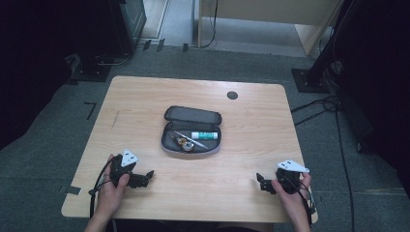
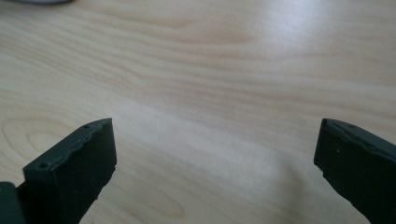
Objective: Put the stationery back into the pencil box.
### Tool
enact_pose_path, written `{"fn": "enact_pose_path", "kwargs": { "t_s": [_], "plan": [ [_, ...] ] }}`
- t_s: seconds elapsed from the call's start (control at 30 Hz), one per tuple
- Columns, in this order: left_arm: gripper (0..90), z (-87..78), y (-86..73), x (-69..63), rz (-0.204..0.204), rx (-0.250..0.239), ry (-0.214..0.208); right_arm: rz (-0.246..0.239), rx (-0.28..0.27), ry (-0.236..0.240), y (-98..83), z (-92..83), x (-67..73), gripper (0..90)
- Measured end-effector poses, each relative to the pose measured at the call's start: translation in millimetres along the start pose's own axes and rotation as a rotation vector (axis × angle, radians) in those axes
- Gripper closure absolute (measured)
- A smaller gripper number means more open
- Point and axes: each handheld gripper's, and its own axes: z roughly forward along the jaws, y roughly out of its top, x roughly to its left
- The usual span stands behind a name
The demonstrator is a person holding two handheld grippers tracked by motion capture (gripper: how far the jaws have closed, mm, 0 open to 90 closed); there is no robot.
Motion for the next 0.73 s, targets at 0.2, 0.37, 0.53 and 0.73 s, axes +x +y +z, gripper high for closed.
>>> {"fn": "enact_pose_path", "kwargs": {
  "t_s": [0.2, 0.37, 0.53, 0.73],
  "plan": [
    [0.0, -0.2, -0.2, -0.9, -0.004, 0.0, 0.004, 0.017, 0.013, -0.014, -10.8, 1.4, -4.1, 0.0],
    [0.0, -0.2, -0.3, -1.3, -0.005, -0.001, 0.004, -0.018, 0.019, -0.033, -12.0, 2.5, -1.5, 0.0],
    [0.0, -0.1, -0.2, -1.9, -0.008, -0.001, 0.007, -0.013, 0.02, -0.032, -12.1, 2.5, -0.8, 0.0],
    [0.0, 0.1, 0.2, -2.1, -0.009, 0.002, 0.01, -0.013, 0.021, -0.032, -12.0, 2.4, -0.9, 0.0]
  ]
}}
